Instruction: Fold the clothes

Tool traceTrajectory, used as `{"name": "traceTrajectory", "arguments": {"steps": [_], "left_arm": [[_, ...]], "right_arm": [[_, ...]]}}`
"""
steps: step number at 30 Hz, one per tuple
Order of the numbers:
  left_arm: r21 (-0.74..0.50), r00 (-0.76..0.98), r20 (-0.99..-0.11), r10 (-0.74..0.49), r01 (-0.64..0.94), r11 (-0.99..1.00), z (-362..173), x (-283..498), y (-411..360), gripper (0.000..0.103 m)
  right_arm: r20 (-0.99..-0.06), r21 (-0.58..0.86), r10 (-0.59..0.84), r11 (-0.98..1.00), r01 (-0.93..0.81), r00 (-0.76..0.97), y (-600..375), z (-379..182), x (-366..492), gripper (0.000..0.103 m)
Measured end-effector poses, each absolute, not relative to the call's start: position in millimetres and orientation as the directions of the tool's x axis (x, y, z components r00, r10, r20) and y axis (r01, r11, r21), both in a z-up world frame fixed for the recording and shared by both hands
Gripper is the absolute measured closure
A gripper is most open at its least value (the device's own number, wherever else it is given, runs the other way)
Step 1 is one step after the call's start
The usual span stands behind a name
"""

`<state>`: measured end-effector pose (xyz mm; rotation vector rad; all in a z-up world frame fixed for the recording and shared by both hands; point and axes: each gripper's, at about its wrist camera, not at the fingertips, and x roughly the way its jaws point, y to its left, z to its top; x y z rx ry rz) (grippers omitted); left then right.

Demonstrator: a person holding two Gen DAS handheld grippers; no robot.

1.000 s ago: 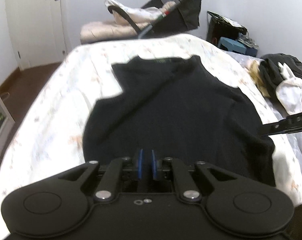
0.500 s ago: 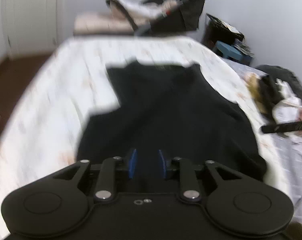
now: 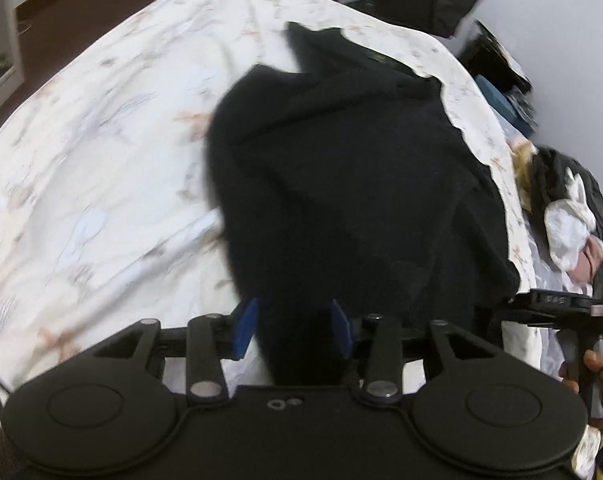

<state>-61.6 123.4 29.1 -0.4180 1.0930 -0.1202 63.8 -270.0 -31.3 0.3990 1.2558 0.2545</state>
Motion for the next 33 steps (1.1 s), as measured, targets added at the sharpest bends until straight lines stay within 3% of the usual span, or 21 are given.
{"name": "traceTrajectory", "arguments": {"steps": [1, 3, 7, 15, 17, 18, 19, 21, 24, 26, 29, 31, 33], "left_arm": [[-0.422, 0.461, -0.830, -0.313, -0.155, 0.893, 23, -63, 130, 0.063], [-0.498, 0.447, -0.816, -0.367, -0.219, 0.839, 12, -61, 138, 0.062], [-0.485, 0.408, -0.843, -0.352, -0.289, 0.826, -7, -56, 135, 0.061], [-0.586, 0.469, -0.801, -0.373, -0.487, 0.647, -31, -54, 147, 0.060], [-0.650, 0.503, -0.756, -0.418, -0.512, 0.561, -40, -49, 154, 0.064], [-0.679, 0.518, -0.732, -0.442, -0.506, 0.532, -43, -45, 156, 0.071], [-0.703, 0.533, -0.710, -0.460, -0.494, 0.512, -42, -42, 156, 0.101], [-0.740, 0.561, -0.672, -0.484, -0.483, 0.469, -40, -38, 158, 0.100], [-0.802, 0.622, -0.591, -0.514, -0.383, 0.459, -20, -24, 151, 0.100], [-0.791, 0.647, -0.557, -0.521, -0.222, 0.570, 14, -8, 129, 0.100], [-0.689, 0.639, -0.547, -0.542, 0.025, 0.724, 60, 7, 81, 0.100], [-0.496, 0.559, -0.613, -0.558, 0.278, 0.823, 91, 18, 11, 0.100], [-0.393, 0.494, -0.660, -0.566, 0.415, 0.821, 95, 15, -37, 0.100]], "right_arm": [[-0.843, 0.462, 0.434, 0.887, 0.016, 0.317, -271, -28, 64, 0.074], [-0.838, 0.460, 0.448, 0.887, -0.037, 0.311, -264, -25, 62, 0.074], [-0.850, 0.424, 0.446, 0.895, -0.140, 0.278, -252, -22, 47, 0.074], [-0.857, 0.416, 0.437, 0.900, -0.134, 0.273, -260, -24, 33, 0.074], [-0.860, 0.415, 0.435, 0.900, -0.132, 0.266, -261, -26, 34, 0.074], [-0.861, 0.414, 0.434, 0.901, -0.132, 0.263, -261, -26, 33, 0.074], [-0.861, 0.415, 0.434, 0.901, -0.129, 0.263, -261, -26, 33, 0.074], [-0.861, 0.417, 0.436, 0.900, -0.125, 0.262, -263, -25, 31, 0.074], [-0.863, 0.420, 0.435, 0.900, -0.116, 0.255, -270, -24, 26, 0.074], [-0.866, 0.416, 0.431, 0.902, -0.112, 0.255, -276, -22, 22, 0.074], [-0.868, 0.414, 0.426, 0.905, -0.101, 0.257, -286, -18, 16, 0.073], [-0.869, 0.412, 0.419, 0.907, -0.085, 0.262, -299, -16, 10, 0.072], [-0.864, 0.428, 0.427, 0.902, -0.059, 0.268, -312, -14, 8, 0.072]]}}
